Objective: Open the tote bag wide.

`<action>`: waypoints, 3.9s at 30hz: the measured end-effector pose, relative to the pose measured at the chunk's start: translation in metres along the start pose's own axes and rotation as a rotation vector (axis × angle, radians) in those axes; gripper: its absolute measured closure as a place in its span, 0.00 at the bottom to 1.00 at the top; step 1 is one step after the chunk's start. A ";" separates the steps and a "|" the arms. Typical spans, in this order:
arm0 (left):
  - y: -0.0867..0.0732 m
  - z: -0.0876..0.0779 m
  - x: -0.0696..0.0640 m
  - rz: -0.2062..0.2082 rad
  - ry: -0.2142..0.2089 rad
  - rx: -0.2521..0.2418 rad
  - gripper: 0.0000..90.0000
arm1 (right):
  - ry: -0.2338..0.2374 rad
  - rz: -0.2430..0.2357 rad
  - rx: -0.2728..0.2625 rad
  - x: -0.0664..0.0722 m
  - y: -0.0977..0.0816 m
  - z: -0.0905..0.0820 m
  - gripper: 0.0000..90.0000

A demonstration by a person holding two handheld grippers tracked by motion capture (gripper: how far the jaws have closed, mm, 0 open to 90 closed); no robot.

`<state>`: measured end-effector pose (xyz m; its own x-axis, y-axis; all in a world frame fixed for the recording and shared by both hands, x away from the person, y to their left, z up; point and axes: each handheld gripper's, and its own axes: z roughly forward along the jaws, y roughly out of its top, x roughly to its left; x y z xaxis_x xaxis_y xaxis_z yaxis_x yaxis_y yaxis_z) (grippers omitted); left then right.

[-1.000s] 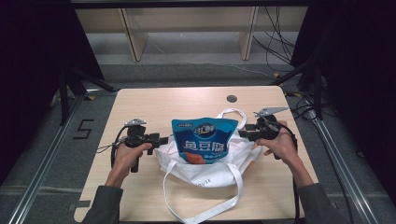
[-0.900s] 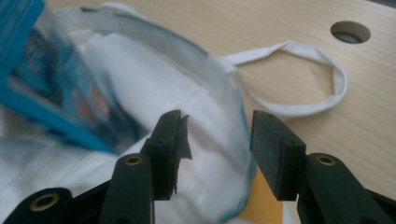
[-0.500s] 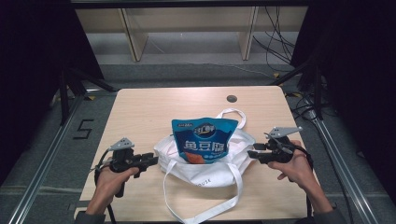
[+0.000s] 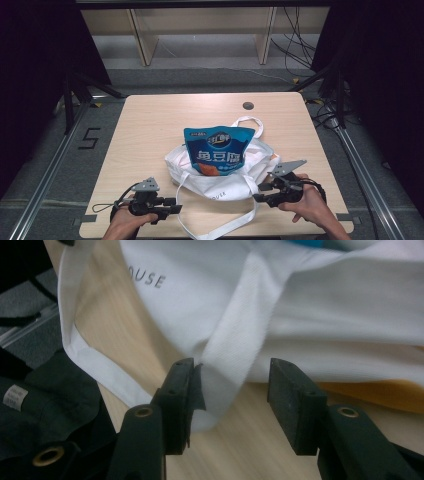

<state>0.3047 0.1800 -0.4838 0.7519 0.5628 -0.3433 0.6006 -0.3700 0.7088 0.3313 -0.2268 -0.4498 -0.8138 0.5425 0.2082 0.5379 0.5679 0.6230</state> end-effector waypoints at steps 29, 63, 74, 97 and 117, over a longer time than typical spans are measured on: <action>0.047 0.050 0.079 -0.006 0.302 -0.013 0.75 | -0.127 -0.078 0.020 -0.036 0.031 0.058 0.75; 0.011 -0.003 0.020 -0.023 0.301 -0.091 0.25 | -0.147 0.086 -0.189 -0.043 -0.006 0.000 0.45; -0.013 -0.012 0.016 -0.015 0.337 -0.085 0.20 | -0.164 0.112 -0.182 -0.048 -0.019 -0.003 0.44; -0.036 -0.010 0.002 -0.009 0.354 -0.099 0.18 | -0.213 0.073 -0.143 -0.037 -0.055 -0.008 0.35; -0.035 -0.004 0.003 0.028 0.381 -0.088 0.18 | -0.217 0.035 -0.133 -0.022 -0.073 -0.009 0.31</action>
<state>0.2848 0.1981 -0.5072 0.6028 0.7937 -0.0815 0.5431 -0.3333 0.7707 0.3078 -0.2854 -0.4926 -0.7216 0.6884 0.0735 0.5193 0.4680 0.7151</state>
